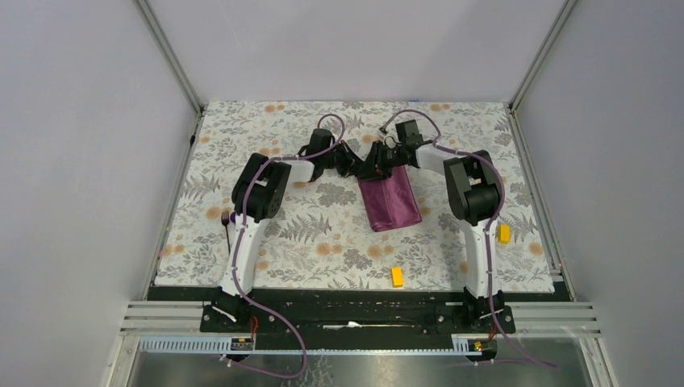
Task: Fold the napkin into a case and place the utensils inside
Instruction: Fold the lower triangle-folded napkin at the center of the board.
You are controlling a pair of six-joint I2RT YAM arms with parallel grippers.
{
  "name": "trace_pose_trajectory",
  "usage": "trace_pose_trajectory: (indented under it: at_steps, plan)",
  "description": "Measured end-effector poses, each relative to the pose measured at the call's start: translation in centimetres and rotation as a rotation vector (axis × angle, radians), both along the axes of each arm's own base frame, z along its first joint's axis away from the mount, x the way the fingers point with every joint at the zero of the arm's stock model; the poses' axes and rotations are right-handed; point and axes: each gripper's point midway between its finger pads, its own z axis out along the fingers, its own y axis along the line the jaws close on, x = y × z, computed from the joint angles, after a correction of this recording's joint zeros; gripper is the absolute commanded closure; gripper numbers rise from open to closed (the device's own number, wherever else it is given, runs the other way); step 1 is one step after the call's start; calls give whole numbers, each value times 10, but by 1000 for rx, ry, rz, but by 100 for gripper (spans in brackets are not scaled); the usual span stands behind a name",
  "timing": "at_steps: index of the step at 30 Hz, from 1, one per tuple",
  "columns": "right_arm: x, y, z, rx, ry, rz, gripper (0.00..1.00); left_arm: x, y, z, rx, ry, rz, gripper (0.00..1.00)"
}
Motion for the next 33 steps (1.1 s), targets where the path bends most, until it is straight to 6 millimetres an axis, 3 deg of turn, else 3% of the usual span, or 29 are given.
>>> trace_pose_trajectory:
  at_steps: [3,8,26,33]
  plan:
    - [-6,4,-12,24,35,15,64,0,0,0,1,3,4,100]
    - [-34,3,-33,42,103,39,63,0,1,-1,4,9,8,100]
    - [-141,-30,-28,33,172,71,61,1,1,0,13,18,13,100]
    - [-157,-35,-23,23,147,79,61,1,1,0,17,21,12,100]
